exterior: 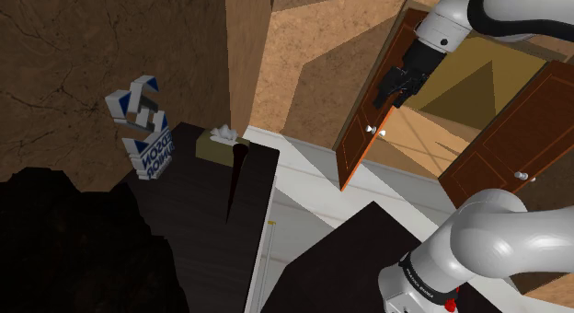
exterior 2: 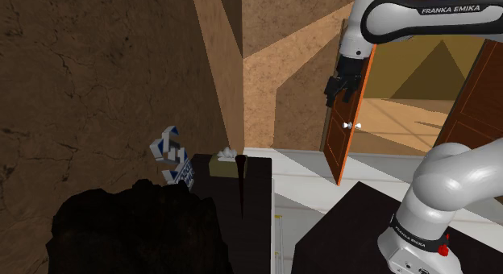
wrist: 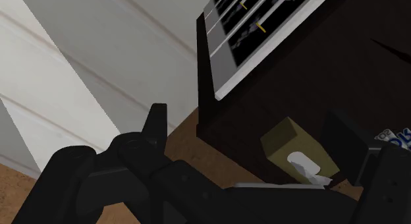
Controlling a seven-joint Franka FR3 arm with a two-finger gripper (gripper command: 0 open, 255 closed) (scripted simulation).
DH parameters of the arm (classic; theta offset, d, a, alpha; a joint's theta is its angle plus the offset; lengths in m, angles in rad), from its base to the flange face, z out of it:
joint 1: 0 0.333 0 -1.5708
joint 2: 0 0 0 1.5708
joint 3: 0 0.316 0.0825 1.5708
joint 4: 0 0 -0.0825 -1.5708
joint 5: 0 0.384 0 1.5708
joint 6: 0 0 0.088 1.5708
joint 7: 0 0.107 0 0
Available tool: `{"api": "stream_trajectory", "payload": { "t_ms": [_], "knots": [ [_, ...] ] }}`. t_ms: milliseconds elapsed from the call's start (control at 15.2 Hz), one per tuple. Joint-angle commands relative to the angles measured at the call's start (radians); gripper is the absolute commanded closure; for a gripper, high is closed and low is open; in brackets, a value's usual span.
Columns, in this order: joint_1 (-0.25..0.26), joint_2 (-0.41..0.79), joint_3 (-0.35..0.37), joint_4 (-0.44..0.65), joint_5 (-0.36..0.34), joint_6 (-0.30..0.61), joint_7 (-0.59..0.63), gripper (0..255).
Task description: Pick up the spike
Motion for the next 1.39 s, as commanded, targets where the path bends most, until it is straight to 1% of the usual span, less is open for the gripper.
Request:
{"api": "stream_trajectory", "payload": {
  "t_ms": [0, 330, 726, 1056, 1320],
  "knots": [
    [0.0, 0.0, 0.0, 0.0, 0.0, 0.0, 0.0, 0],
    [0.032, 0.078, 0.109, 0.008, 0.064, 0.05, 0.133, 0],
    [0.063, 0.212, 0.234, 0.061, 0.121, 0.113, 0.29, 0],
    [0.076, 0.353, 0.334, 0.14, 0.142, 0.162, 0.422, 0],
    [0.082, 0.483, 0.409, 0.226, 0.135, 0.193, 0.531, 0]
  ]
}}
